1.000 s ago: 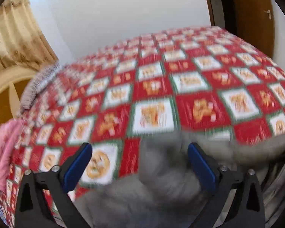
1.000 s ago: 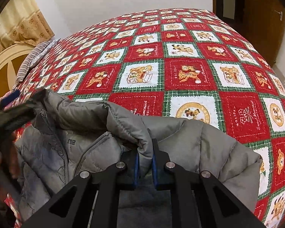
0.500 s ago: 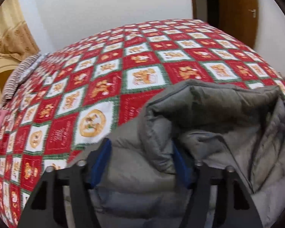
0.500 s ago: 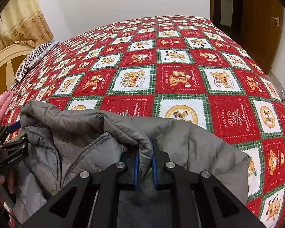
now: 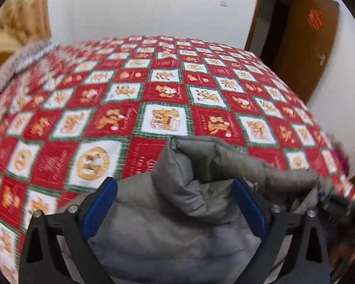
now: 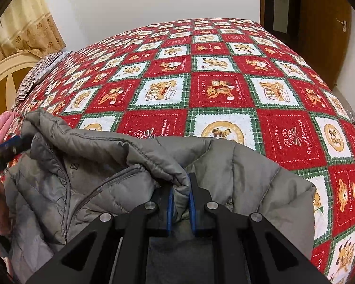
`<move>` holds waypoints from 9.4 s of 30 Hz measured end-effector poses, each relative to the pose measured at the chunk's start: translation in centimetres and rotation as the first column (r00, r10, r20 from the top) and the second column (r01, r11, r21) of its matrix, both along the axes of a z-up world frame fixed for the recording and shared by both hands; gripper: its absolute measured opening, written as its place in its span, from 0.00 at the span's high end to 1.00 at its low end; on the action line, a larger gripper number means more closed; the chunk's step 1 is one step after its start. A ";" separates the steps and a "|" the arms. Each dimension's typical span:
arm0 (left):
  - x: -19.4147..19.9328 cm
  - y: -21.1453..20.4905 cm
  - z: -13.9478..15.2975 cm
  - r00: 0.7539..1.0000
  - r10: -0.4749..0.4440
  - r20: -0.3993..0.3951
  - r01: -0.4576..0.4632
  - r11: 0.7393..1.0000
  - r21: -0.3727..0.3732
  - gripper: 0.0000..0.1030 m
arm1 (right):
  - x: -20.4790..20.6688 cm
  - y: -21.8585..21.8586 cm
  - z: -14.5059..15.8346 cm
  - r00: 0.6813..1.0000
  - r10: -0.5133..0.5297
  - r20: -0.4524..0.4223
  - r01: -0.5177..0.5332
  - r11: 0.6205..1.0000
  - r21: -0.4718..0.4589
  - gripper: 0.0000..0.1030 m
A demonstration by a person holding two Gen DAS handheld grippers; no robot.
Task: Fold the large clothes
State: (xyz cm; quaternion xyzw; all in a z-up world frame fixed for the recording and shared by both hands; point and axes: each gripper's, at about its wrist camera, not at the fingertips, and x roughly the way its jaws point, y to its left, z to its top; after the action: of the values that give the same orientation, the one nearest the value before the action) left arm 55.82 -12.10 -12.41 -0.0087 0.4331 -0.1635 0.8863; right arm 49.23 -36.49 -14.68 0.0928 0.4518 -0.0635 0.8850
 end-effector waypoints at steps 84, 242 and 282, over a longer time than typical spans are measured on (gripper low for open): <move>-4.7 -1.9 -2.7 0.964 -0.160 0.210 0.063 0.912 0.404 0.01 | 3.5 3.6 4.4 0.993 0.118 0.021 -0.117 0.992 -0.044 0.41; -50.3 25.6 13.7 0.916 -0.224 0.334 0.288 0.945 -0.156 0.91 | -60.4 5.8 17.8 0.891 0.097 0.443 -0.192 0.966 0.174 0.96; -28.0 9.5 6.0 0.898 0.039 0.438 -0.158 0.958 0.239 0.00 | -30.0 8.0 9.1 0.938 0.052 0.343 -0.002 0.989 -0.145 0.18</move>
State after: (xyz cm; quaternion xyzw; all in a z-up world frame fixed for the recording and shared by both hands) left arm 27.84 -2.62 -6.37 0.1257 0.2448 -0.0555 0.9598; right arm 19.26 -28.46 -5.54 0.0329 0.2849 -0.0660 0.9557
